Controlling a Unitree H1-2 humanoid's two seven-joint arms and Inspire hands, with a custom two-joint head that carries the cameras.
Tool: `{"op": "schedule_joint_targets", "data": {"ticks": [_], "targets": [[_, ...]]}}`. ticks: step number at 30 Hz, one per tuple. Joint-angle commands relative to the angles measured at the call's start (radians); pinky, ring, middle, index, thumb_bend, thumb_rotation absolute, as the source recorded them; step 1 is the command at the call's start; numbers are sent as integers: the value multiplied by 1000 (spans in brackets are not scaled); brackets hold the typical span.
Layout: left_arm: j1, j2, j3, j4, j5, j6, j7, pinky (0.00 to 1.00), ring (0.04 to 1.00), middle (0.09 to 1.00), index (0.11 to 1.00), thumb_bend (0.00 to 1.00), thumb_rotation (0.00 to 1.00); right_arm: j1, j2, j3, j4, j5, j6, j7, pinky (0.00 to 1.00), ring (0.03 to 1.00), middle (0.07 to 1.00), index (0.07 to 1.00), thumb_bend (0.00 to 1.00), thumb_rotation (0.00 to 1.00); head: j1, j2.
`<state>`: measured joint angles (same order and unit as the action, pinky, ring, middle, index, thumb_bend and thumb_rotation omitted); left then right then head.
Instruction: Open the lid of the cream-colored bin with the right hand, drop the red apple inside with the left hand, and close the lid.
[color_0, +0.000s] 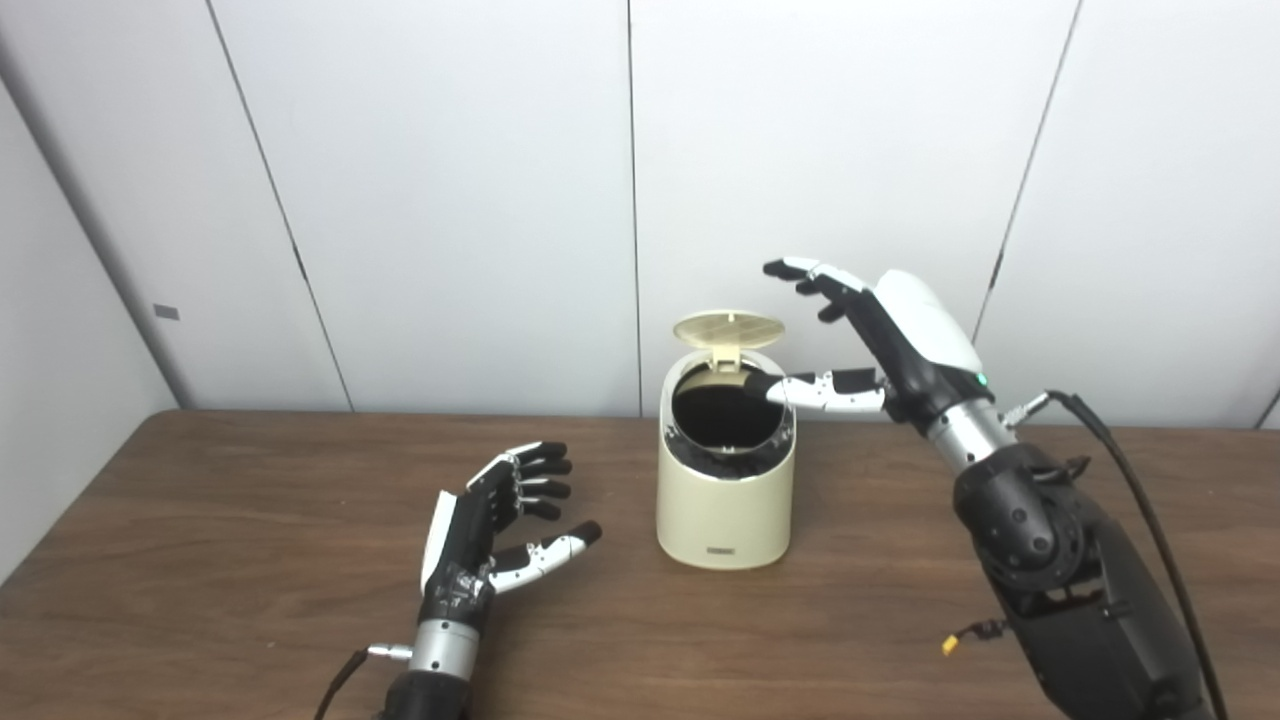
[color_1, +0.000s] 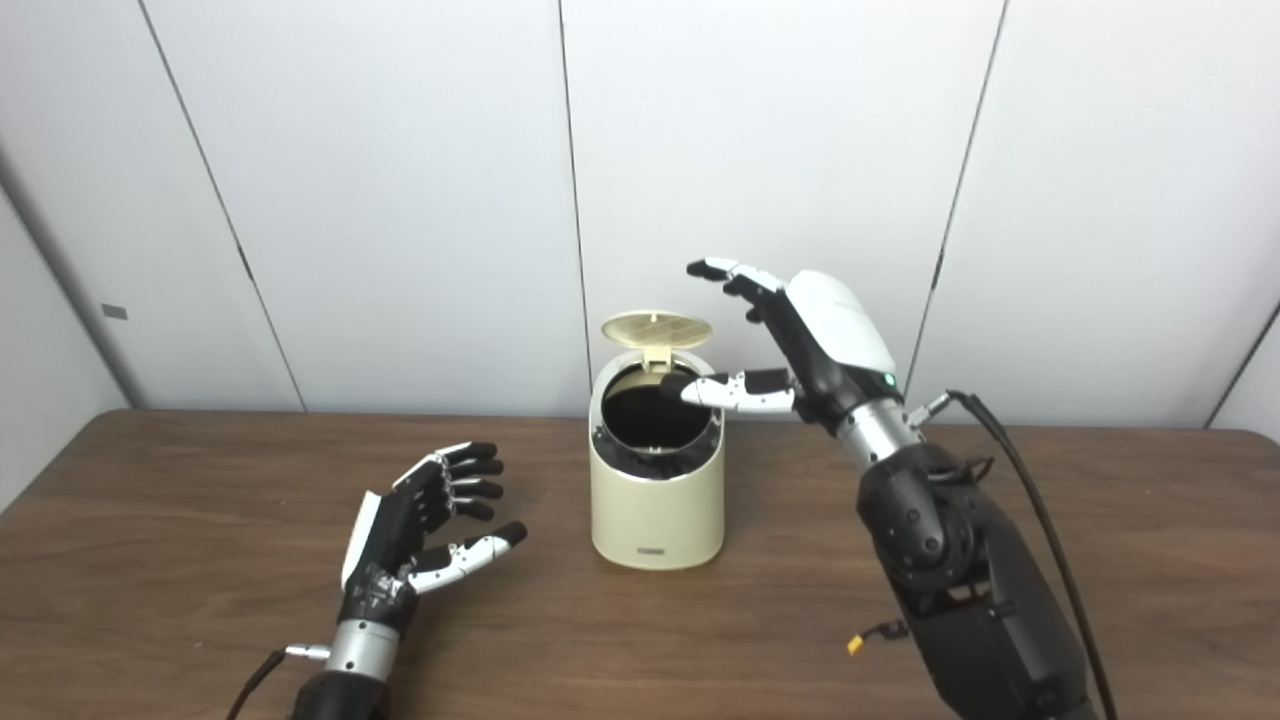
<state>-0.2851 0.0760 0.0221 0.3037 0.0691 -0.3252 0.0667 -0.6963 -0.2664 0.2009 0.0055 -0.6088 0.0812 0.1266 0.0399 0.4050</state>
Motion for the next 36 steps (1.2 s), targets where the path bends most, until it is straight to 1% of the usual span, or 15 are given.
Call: {"op": "schedule_joint_targets", "data": {"ticks": [1,4,8,10,13,16,20,24,31,36], "targets": [[6,-5,-1,30,0,-30,2,566,644,707,728,714,0,-79,-16,12,-7,-17,-2,17,693,839,863,843,585,493,1,0],[4,-5,-2,39,1,-33,2,567,645,708,733,706,0,-123,-23,35,28,-39,-21,31,652,809,847,837,614,516,1,-1],[3,-5,-3,42,7,-28,3,567,641,706,733,702,0,-158,-27,59,76,-44,-65,33,633,788,824,825,635,542,0,-3],[3,-6,-4,41,12,-26,6,568,639,706,734,700,0,-166,-25,69,83,-49,-72,39,640,793,812,816,637,560,1,-3],[4,-9,-4,37,9,-23,3,564,637,705,730,698,0,-169,-19,71,82,-43,-75,46,649,806,795,788,642,563,4,-2],[3,-7,-3,39,-1,-22,-7,566,640,703,731,684,0,-163,-10,70,75,-40,-91,34,635,790,748,729,638,522,5,0],[2,-5,-3,37,4,-16,-6,563,635,696,731,684,0,-147,-8,77,51,-53,-82,44,646,791,708,684,648,493,7,3],[0,-4,-3,42,-2,-20,-11,568,636,693,730,692,0,-124,-20,91,17,-77,-66,65,703,807,706,677,645,508,9,6],[4,0,-1,36,2,-22,-11,555,626,687,724,696,0,-93,-37,95,-41,-97,-61,98,773,807,693,672,633,494,8,20],[6,0,1,29,0,-14,-11,555,627,687,724,698,0,-77,-42,95,-69,-101,-65,113,775,820,687,665,636,483,7,25]]}}
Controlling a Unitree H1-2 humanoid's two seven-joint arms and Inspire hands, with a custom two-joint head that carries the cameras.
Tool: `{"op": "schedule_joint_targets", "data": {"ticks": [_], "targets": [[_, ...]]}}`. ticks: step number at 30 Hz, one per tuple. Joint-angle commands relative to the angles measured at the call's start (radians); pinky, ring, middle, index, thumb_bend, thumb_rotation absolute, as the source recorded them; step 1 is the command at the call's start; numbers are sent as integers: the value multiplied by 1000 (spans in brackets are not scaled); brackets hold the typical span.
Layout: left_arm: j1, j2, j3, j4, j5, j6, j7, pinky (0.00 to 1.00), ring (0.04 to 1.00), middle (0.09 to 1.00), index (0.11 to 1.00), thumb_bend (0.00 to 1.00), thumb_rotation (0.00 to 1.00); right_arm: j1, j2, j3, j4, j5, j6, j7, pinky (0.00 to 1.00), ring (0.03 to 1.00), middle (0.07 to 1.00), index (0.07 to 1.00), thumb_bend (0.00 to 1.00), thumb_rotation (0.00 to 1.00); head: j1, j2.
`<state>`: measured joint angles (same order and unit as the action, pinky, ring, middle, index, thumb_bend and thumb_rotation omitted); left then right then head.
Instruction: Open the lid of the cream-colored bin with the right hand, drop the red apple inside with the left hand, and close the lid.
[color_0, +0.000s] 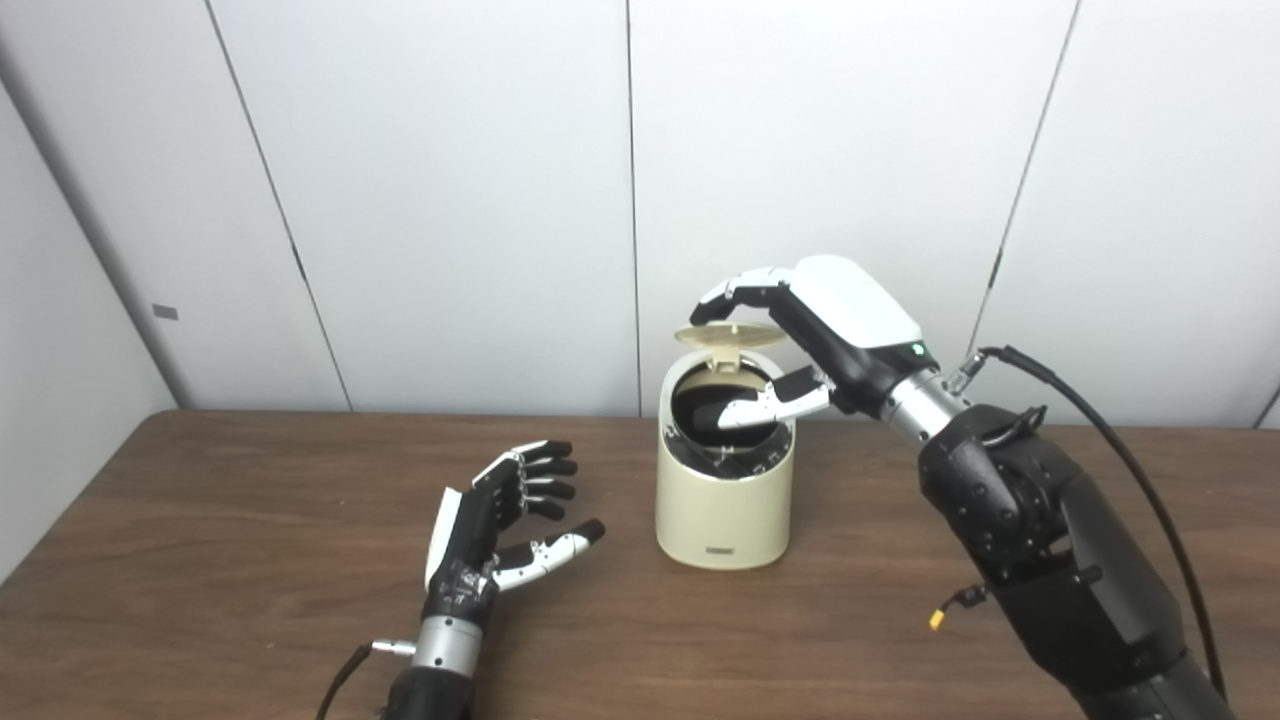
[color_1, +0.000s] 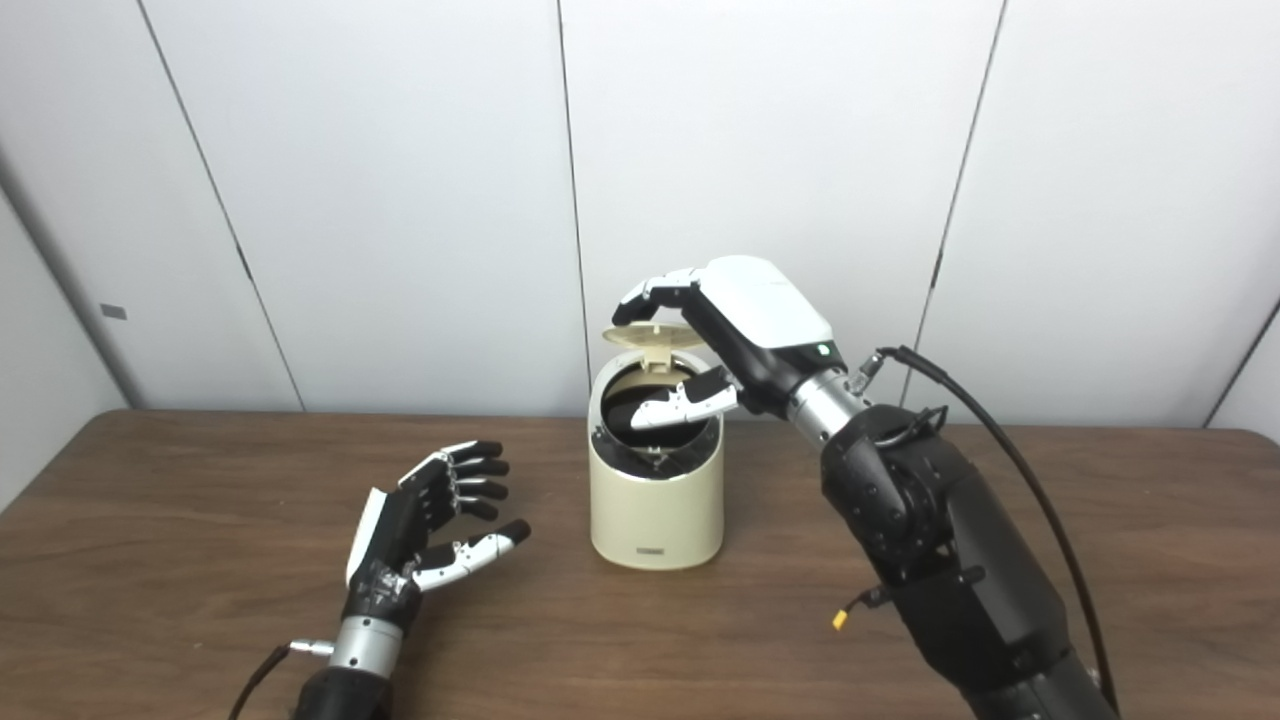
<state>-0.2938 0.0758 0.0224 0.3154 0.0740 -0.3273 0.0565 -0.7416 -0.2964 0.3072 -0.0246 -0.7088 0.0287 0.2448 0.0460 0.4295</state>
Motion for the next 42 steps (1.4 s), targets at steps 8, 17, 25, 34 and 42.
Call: {"op": "schedule_joint_targets", "data": {"ticks": [8,17,25,34,42], "targets": [[18,2,3,14,2,-11,4,550,620,689,720,702,0,-10,-17,-15,-46,-17,-15,-3,803,786,666,661,634,434,-1,7],[22,6,1,9,6,-9,-1,559,628,693,720,693,0,17,-21,-30,-35,-6,-23,-13,774,791,662,661,637,389,-1,15],[30,10,0,-3,12,-3,-8,563,631,691,714,688,0,36,-27,-33,-29,-7,-36,-24,826,788,661,665,639,397,-6,23],[35,10,0,-18,21,10,-7,553,626,688,705,682,0,48,-35,-21,-39,-44,-34,-18,812,781,665,672,643,412,-6,34],[41,7,-3,-37,20,29,-13,555,630,691,707,686,0,52,-32,-17,-27,-35,-66,-23,840,777,653,664,665,386,-5,42]]}}
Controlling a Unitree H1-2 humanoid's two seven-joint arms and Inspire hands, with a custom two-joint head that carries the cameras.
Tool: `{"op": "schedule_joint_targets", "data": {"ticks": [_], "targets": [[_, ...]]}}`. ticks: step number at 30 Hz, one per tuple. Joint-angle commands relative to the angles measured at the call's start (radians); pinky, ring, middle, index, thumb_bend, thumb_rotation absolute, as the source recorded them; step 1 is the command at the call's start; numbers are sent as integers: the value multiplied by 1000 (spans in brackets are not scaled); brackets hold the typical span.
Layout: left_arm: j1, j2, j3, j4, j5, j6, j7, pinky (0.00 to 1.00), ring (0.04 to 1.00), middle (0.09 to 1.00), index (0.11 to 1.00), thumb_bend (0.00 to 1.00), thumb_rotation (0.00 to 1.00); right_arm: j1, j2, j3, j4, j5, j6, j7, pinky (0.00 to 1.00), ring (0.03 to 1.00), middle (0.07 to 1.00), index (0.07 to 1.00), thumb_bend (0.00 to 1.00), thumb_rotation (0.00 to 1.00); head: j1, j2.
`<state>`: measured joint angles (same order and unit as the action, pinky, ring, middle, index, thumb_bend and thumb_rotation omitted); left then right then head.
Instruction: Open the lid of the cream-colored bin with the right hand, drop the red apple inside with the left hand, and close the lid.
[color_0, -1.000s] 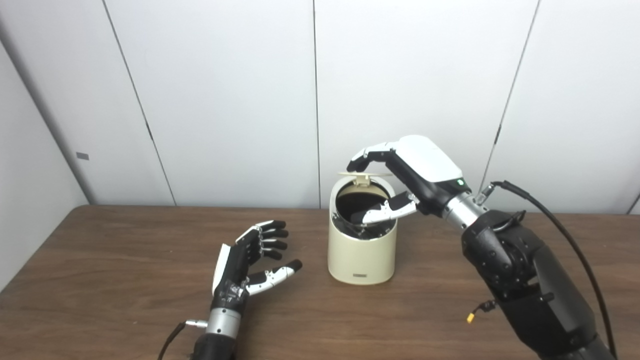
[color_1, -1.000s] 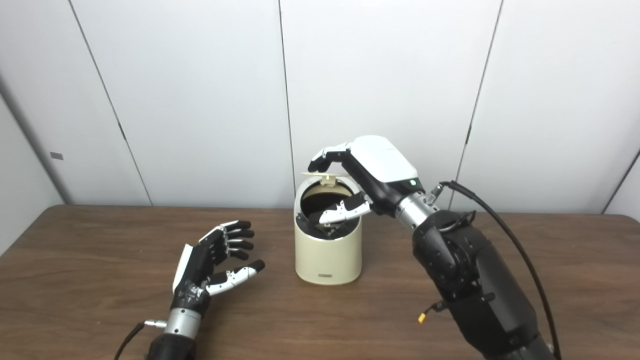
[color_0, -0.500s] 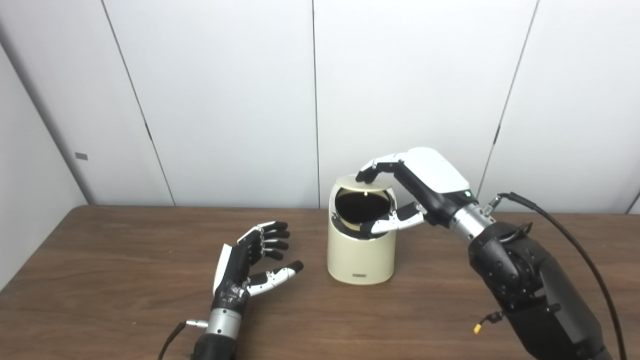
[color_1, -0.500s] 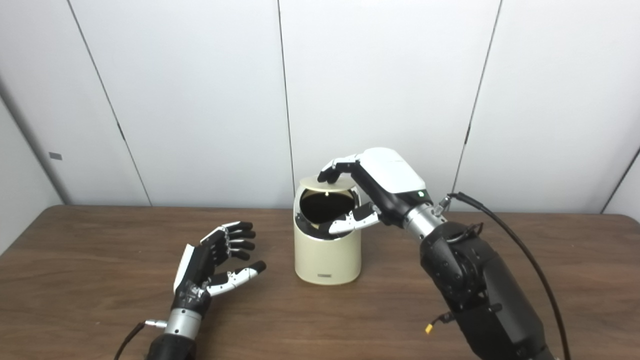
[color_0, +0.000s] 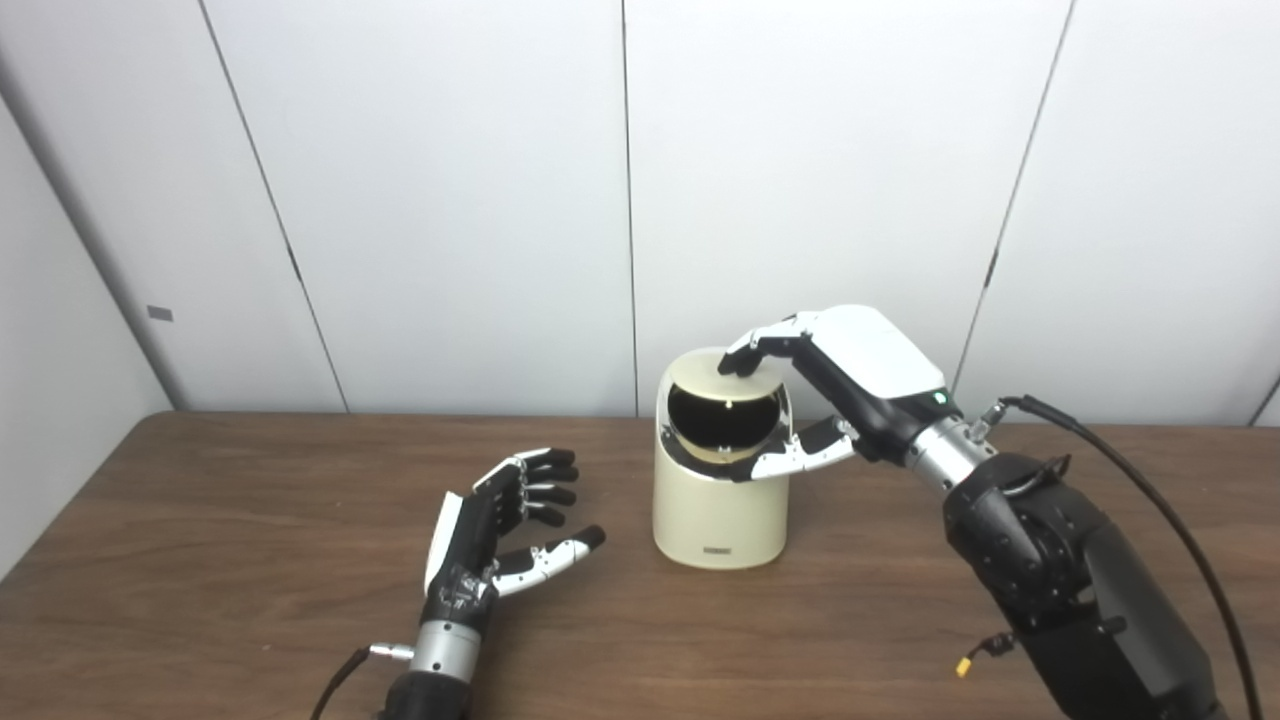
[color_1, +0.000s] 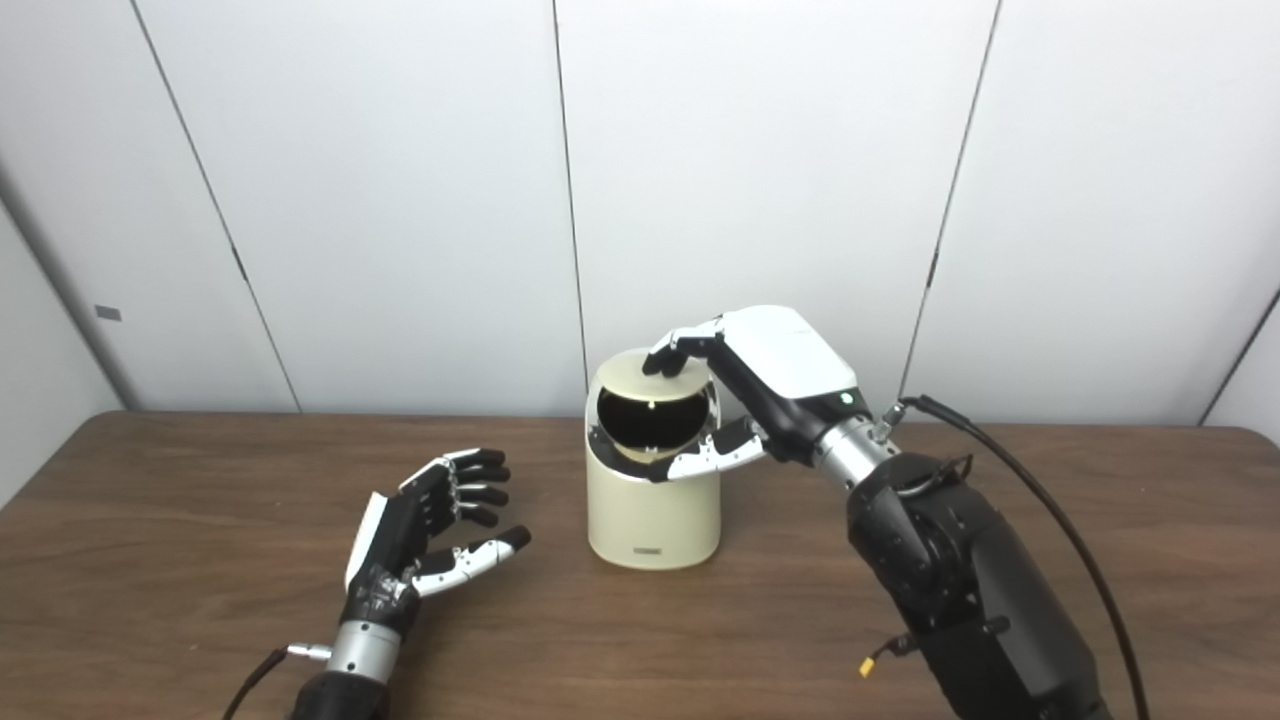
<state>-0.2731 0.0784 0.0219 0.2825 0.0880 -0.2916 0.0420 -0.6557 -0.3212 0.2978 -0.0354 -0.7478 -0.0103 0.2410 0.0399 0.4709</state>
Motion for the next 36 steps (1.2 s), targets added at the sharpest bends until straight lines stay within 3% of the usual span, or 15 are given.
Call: {"op": "schedule_joint_targets", "data": {"ticks": [1,6,36], "targets": [[21,4,-3,-5,10,-5,5,556,630,690,706,687,0,-33,-6,-6,-18,4,-27,-17,839,776,651,663,666,385,2,1],[21,2,-2,-9,7,-3,5,551,626,691,713,684,0,-31,0,3,-30,4,-9,11,869,801,662,671,665,381,6,5],[25,0,1,-35,5,22,6,568,633,687,705,695,0,-4,8,25,-7,-8,-31,-4,853,807,668,673,663,387,8,22]]}}
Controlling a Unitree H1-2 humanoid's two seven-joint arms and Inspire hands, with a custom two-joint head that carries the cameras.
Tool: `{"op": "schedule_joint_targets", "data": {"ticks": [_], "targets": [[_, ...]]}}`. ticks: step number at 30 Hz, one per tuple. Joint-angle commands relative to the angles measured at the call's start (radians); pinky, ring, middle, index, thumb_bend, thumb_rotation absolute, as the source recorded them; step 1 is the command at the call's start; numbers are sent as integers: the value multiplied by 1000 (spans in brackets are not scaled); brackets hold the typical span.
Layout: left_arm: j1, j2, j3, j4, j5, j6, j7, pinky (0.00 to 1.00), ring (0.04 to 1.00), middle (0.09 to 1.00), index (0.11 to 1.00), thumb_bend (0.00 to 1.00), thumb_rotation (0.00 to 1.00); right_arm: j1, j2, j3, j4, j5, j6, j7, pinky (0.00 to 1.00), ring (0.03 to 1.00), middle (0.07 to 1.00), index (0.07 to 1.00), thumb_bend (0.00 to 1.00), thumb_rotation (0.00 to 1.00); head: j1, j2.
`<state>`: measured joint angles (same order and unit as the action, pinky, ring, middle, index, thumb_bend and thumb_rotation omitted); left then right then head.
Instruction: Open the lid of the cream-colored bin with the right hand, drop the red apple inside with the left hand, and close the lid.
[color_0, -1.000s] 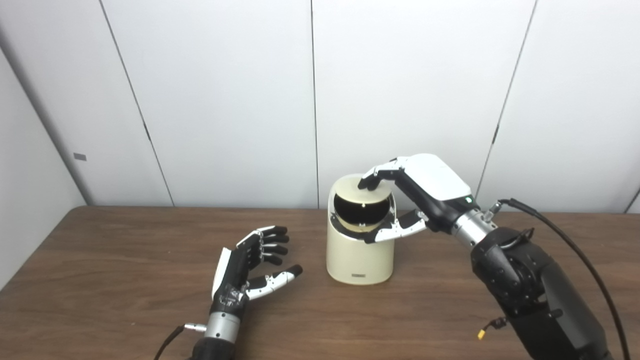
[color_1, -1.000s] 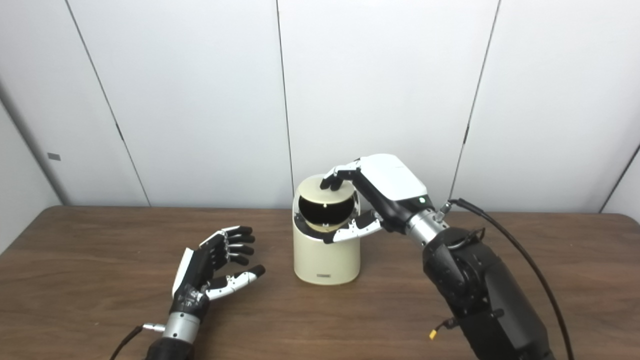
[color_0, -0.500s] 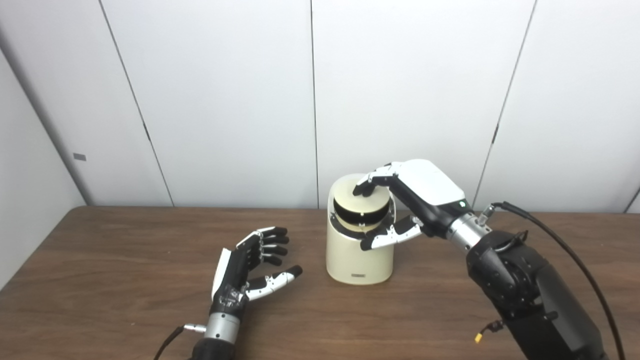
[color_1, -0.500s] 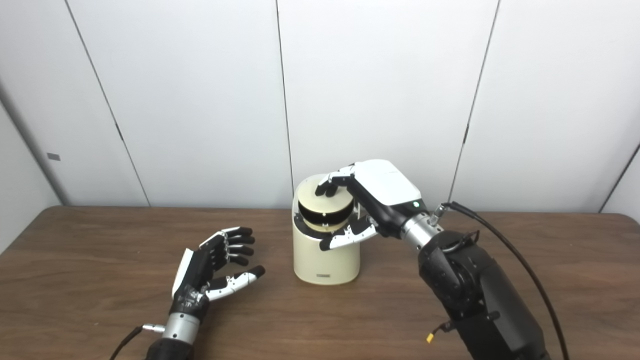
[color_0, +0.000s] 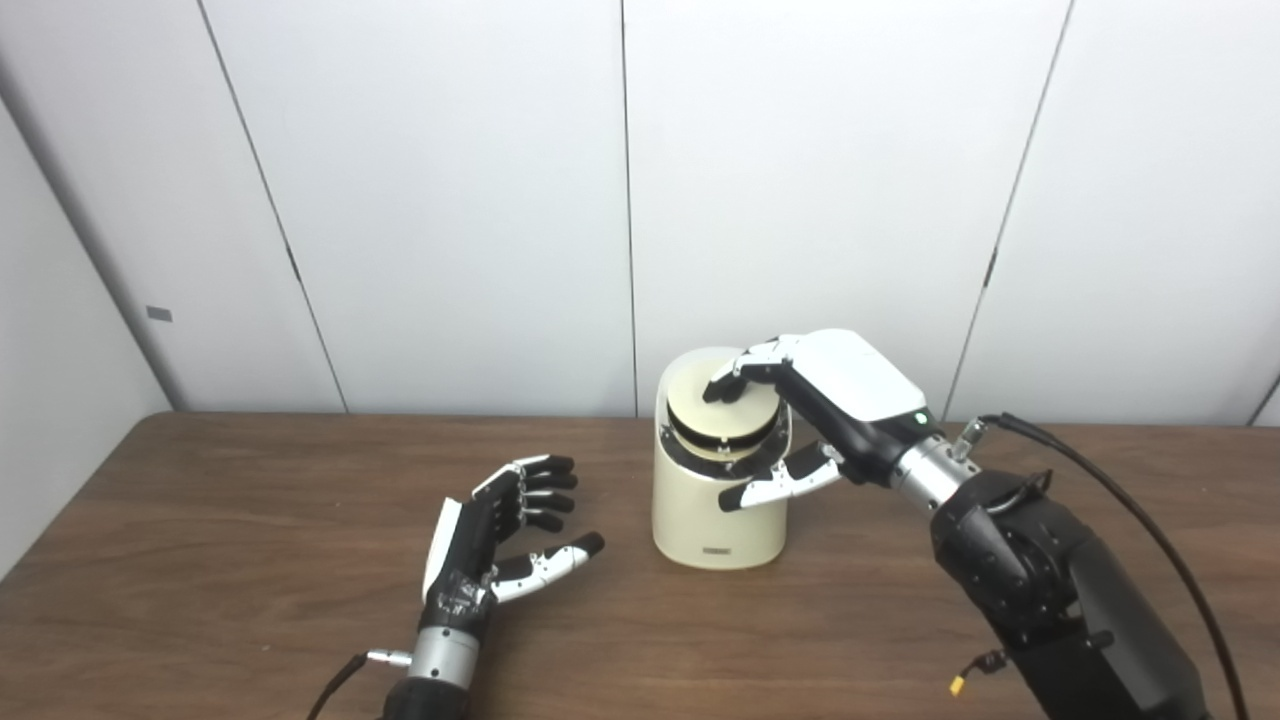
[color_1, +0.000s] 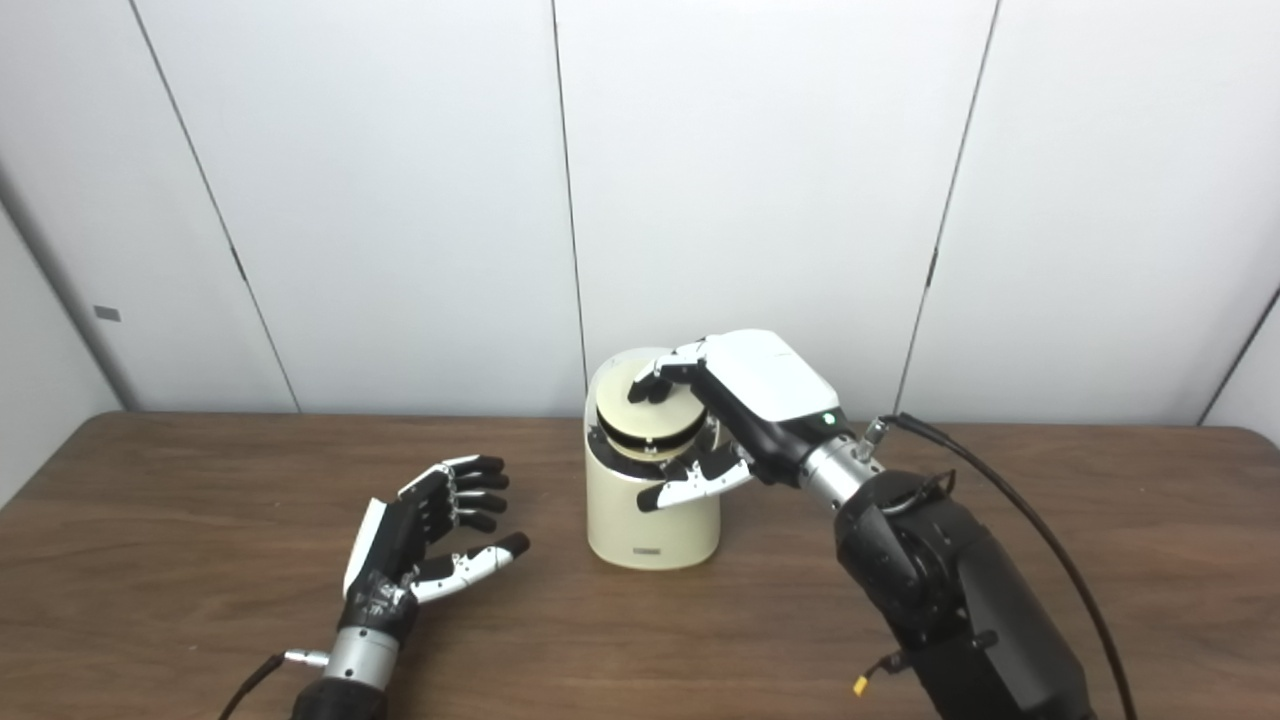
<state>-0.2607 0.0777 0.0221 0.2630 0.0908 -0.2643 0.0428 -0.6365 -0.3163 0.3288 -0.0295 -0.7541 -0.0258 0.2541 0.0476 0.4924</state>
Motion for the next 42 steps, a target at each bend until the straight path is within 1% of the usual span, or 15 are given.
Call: {"op": "schedule_joint_targets", "data": {"ticks": [1,4,11,14,22,29,34,42], "targets": [[13,0,0,-16,1,-4,4,568,633,687,705,694,0,-22,3,-6,-13,-1,-15,-16,852,807,668,673,663,386,0,2],[13,2,-4,-16,6,-6,4,564,635,690,708,690,0,-18,2,-4,-10,-2,-21,-19,857,806,668,673,663,384,0,2],[11,0,-4,-17,8,-5,7,565,631,687,707,694,0,-11,0,0,3,-5,-44,-33,826,792,661,669,661,398,1,4],[10,0,-3,-18,13,-1,12,566,633,688,709,694,0,-11,1,0,-4,-6,-34,-23,832,795,664,672,655,400,1,4],[13,1,0,-28,-3,5,2,555,626,692,712,700,0,-10,1,-1,-11,-2,-35,-22,820,790,660,668,659,392,3,14],[15,2,0,-37,5,15,6,560,630,690,713,708,0,0,-1,3,-22,-5,-28,-10,824,794,662,671,656,398,2,18],[17,2,-1,-43,13,23,10,557,629,689,712,700,0,6,1,4,-35,-7,-21,-2,827,794,668,671,662,382,1,22],[16,-1,-1,-45,13,29,8,564,633,698,715,693,0,10,1,5,-44,-2,-29,7,839,794,672,672,655,394,2,25]]}}
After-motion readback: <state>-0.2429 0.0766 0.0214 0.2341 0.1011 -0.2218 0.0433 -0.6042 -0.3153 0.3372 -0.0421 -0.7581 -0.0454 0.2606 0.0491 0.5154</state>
